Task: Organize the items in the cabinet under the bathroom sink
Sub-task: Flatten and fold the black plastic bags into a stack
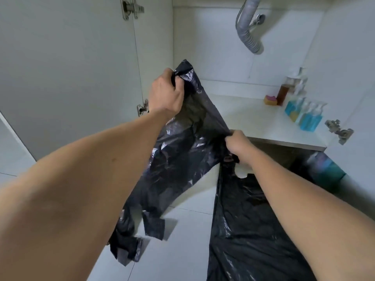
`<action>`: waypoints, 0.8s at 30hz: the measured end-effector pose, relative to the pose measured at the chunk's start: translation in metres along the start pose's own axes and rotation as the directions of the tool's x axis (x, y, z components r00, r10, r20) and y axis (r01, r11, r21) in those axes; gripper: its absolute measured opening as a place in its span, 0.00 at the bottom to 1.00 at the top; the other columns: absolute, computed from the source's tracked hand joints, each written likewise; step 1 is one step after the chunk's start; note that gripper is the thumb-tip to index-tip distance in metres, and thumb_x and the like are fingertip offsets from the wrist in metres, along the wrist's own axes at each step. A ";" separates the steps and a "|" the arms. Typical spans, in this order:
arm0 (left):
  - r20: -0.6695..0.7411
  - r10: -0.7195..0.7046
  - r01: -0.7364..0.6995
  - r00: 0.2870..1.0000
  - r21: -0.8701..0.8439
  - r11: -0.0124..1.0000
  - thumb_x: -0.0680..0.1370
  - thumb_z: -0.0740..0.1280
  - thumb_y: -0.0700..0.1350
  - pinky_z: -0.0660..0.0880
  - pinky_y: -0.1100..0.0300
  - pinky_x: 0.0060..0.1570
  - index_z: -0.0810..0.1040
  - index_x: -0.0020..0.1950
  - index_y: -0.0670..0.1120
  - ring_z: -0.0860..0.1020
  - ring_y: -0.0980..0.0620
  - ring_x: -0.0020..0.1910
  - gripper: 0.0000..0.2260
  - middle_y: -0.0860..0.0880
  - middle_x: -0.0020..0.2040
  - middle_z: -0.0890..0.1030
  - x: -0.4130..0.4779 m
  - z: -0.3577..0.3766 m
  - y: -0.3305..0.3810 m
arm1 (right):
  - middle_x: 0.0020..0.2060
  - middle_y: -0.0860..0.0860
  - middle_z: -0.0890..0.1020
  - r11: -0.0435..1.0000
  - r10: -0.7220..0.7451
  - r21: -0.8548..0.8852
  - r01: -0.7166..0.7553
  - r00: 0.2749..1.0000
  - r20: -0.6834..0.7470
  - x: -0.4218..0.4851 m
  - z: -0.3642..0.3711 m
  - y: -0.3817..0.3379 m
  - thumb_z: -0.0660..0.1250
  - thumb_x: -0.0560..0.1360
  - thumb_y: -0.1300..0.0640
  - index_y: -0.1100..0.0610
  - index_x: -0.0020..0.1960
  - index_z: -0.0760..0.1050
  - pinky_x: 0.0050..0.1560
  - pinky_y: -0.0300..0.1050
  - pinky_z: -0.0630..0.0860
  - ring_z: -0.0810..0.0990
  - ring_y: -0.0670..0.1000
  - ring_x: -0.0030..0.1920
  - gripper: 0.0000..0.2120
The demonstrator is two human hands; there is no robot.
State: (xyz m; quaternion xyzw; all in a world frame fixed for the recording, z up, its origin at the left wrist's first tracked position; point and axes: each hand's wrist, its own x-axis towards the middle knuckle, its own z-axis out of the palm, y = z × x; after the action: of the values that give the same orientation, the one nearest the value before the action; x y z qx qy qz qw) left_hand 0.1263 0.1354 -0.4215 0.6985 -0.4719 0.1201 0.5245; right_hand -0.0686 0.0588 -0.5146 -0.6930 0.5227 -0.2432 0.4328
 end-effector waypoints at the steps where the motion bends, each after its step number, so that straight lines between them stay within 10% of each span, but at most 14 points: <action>1: 0.009 0.004 -0.004 1.000 0.020 1.000 0.82 0.58 0.47 0.67 0.52 0.43 0.74 0.50 0.41 0.75 0.41 0.45 0.11 0.42 0.45 0.78 0.001 0.002 0.006 | 0.45 0.59 0.81 1.000 0.004 0.017 -0.004 1.000 -0.018 -0.001 -0.019 -0.002 0.55 0.79 0.64 0.55 0.57 0.78 0.32 0.44 0.75 0.80 0.59 0.42 0.14; 6: 0.153 -0.144 0.154 0.978 -0.056 0.986 0.83 0.60 0.47 0.78 0.52 0.47 0.78 0.60 0.43 0.81 0.43 0.47 0.12 0.42 0.52 0.81 0.006 0.016 0.035 | 0.52 0.56 0.83 0.963 0.020 -0.269 -0.019 1.000 0.001 -0.029 -0.113 -0.016 0.79 0.69 0.50 0.59 0.58 0.79 0.53 0.49 0.79 0.82 0.57 0.51 0.22; 9: 0.393 -0.297 0.427 0.871 -0.301 0.853 0.85 0.56 0.44 0.79 0.55 0.26 0.72 0.63 0.40 0.82 0.46 0.28 0.11 0.37 0.49 0.82 -0.006 0.027 0.065 | 0.57 0.64 0.80 0.918 0.078 -0.380 -0.114 0.991 -0.109 -0.050 -0.154 -0.024 0.69 0.78 0.62 0.67 0.68 0.70 0.54 0.52 0.78 0.81 0.62 0.53 0.21; 12: 0.626 -0.344 0.639 0.700 -0.333 0.693 0.82 0.56 0.46 0.83 0.46 0.43 0.69 0.58 0.44 0.84 0.40 0.36 0.08 0.39 0.53 0.79 -0.023 0.036 0.095 | 0.42 0.68 0.81 0.947 0.168 -0.244 -0.211 0.968 -0.184 -0.064 -0.183 -0.024 0.55 0.82 0.67 0.70 0.54 0.73 0.45 0.61 0.83 0.83 0.63 0.39 0.10; 15: 0.696 -0.298 0.609 0.654 -0.251 0.752 0.75 0.61 0.48 0.81 0.46 0.49 0.73 0.47 0.45 0.83 0.38 0.43 0.07 0.44 0.48 0.79 -0.034 0.049 0.109 | 0.41 0.66 0.80 0.978 0.197 -0.022 -0.209 0.946 -0.256 -0.066 -0.202 -0.014 0.54 0.82 0.69 0.68 0.51 0.75 0.36 0.56 0.83 0.82 0.62 0.38 0.10; 19: 0.582 -0.015 0.222 0.813 -0.286 0.932 0.67 0.63 0.50 0.69 0.58 0.35 0.69 0.35 0.45 0.72 0.45 0.37 0.09 0.47 0.35 0.74 -0.048 0.070 0.119 | 0.46 0.56 0.79 0.978 -0.169 -0.186 0.089 0.863 -0.476 -0.068 -0.217 0.009 0.54 0.77 0.72 0.59 0.50 0.77 0.40 0.43 0.73 0.77 0.57 0.47 0.15; 21: 0.427 0.295 -0.203 0.854 -0.249 0.947 0.69 0.64 0.51 0.71 0.58 0.41 0.70 0.36 0.43 0.77 0.43 0.47 0.11 0.44 0.52 0.80 -0.057 0.077 0.115 | 0.63 0.53 0.75 0.900 -0.421 -0.352 0.256 0.716 -0.557 -0.077 -0.221 0.028 0.57 0.73 0.75 0.58 0.62 0.76 0.55 0.32 0.70 0.75 0.54 0.61 0.23; 24: 0.351 0.653 -0.658 0.671 -0.124 0.742 0.69 0.70 0.49 0.71 0.56 0.58 0.73 0.40 0.42 0.71 0.44 0.68 0.11 0.43 0.79 0.62 -0.088 0.080 0.098 | 0.76 0.50 0.62 0.645 -0.743 -0.666 0.375 0.513 -0.430 -0.088 -0.225 0.078 0.66 0.68 0.76 0.58 0.67 0.74 0.69 0.38 0.67 0.63 0.53 0.76 0.29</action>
State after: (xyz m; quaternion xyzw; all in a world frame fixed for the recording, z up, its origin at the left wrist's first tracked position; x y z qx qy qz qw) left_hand -0.0226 0.1143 -0.4526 0.4952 -0.7804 0.1688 0.3425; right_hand -0.3157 0.0575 -0.4566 -0.7742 0.4203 -0.4652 -0.0872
